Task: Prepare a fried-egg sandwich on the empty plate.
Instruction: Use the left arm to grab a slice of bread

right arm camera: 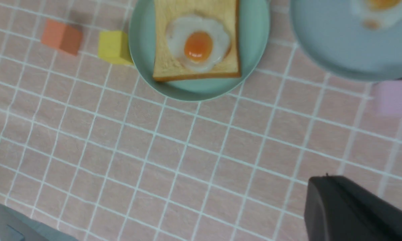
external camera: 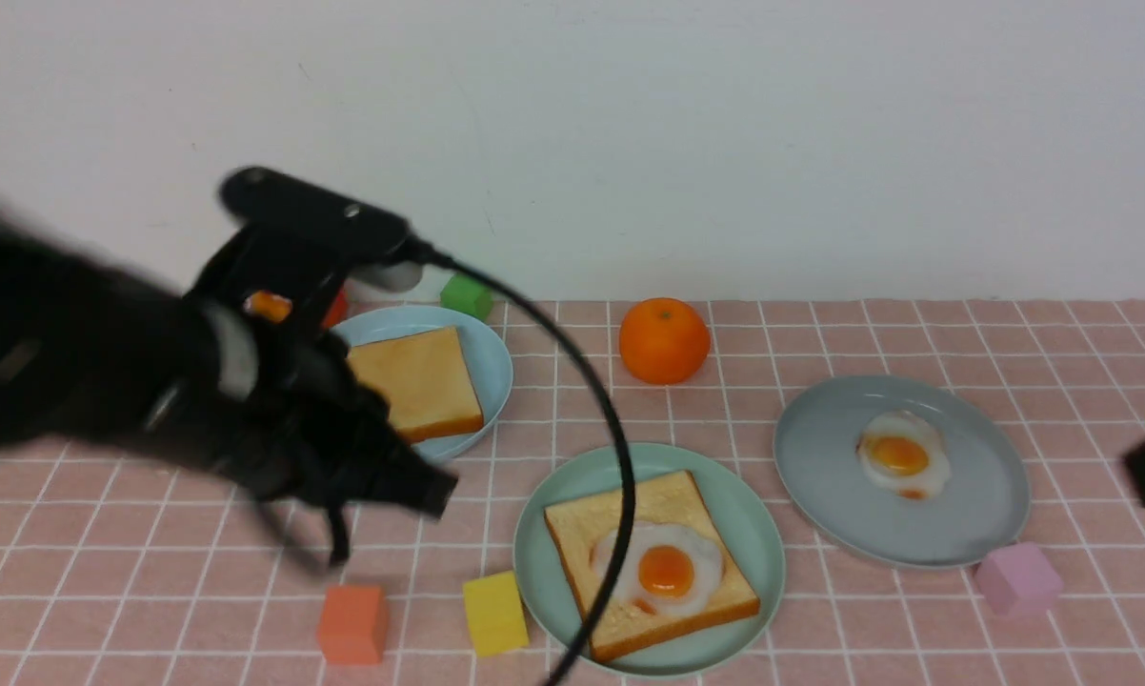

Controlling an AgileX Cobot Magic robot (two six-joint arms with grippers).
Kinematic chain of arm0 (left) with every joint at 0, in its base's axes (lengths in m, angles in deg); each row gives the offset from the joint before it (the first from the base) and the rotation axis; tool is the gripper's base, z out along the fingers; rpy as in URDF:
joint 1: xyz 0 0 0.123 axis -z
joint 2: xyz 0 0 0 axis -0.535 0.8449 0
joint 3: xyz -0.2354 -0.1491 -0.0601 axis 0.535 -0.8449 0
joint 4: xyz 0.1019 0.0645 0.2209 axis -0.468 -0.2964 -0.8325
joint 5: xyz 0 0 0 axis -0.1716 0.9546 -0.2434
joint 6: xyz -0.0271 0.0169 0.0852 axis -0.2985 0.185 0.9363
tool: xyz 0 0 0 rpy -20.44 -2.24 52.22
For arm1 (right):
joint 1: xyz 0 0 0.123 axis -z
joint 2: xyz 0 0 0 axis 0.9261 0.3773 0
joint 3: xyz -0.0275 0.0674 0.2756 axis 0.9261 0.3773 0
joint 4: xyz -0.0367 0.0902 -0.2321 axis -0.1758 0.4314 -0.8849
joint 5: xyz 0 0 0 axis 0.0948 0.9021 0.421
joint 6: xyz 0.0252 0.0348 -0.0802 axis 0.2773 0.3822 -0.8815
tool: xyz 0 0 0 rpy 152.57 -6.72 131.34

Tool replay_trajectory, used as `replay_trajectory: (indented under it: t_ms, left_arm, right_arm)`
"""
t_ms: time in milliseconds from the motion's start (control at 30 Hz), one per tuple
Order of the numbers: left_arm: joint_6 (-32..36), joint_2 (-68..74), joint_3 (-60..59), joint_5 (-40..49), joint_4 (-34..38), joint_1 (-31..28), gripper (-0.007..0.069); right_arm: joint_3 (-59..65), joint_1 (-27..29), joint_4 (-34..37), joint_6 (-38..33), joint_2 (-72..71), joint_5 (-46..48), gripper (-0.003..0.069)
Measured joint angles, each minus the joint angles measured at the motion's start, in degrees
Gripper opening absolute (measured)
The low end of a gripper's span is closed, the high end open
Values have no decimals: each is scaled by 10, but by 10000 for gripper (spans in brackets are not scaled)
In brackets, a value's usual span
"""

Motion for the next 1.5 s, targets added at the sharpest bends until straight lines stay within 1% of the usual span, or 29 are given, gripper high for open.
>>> replay_trajectory:
  t_ms: [33,67,100,133,167,200,233,300,333,367,433,467,633,767,833,933,967,1133,1233,1500]
  left_arm:
    - [59,41,24,11,45,-34,12]
    - [69,48,29,16,53,-34,12]
    - [133,96,57,32,97,-64,12]
    - [172,129,78,42,118,-77,12]
    - [201,162,100,51,130,-85,12]
    - [214,174,109,54,131,-88,12]
    - [229,227,152,67,122,-95,12]
    - [224,273,190,79,89,-98,12]
    - [216,294,216,87,61,-98,12]
    - [212,301,223,87,56,-98,12]
    - [198,338,256,90,0,-98,12]
    - [196,349,264,87,-16,-98,12]
    - [197,383,272,50,-61,-99,22]
    - [198,404,272,-10,-89,-99,143]
    - [199,405,272,-39,-105,-99,228]
    - [199,410,272,-70,-113,-99,315]
    - [199,414,272,-74,-115,-99,330]
    - [199,432,272,-72,-124,-99,349]
    - [199,442,272,-77,-140,-99,350]
    - [199,450,276,-85,-143,-104,351]
  right_arm:
    - [1,-7,-1,-1,-20,8,4]
    - [1,-9,-2,-1,-22,9,4]
    - [2,-22,-3,-2,-38,13,4]
    - [2,-33,-3,-3,-46,13,4]
    - [2,-45,-3,-7,-50,13,4]
    - [3,-49,-3,-8,-51,13,4]
    - [3,-68,-3,-15,-51,13,4]
    - [3,-86,-3,-23,-50,13,4]
    - [4,-94,-4,-26,-50,13,6]
    - [4,-95,-4,-26,-50,13,6]
    - [4,-99,-5,-28,-50,13,7]
    - [4,-99,-8,-28,-51,13,7]
    - [4,-99,-11,-29,-51,13,7]
    - [4,-99,-11,-31,-51,6,11]
    - [4,-99,-11,-33,-51,-1,11]
    - [4,-99,-11,-33,-51,-9,11]
    - [4,-99,-11,-33,-51,-12,11]
    - [4,-99,-11,-33,-51,-15,11]
    - [4,-99,-7,-33,-51,-15,12]
    - [4,-99,2,-33,-51,-15,15]
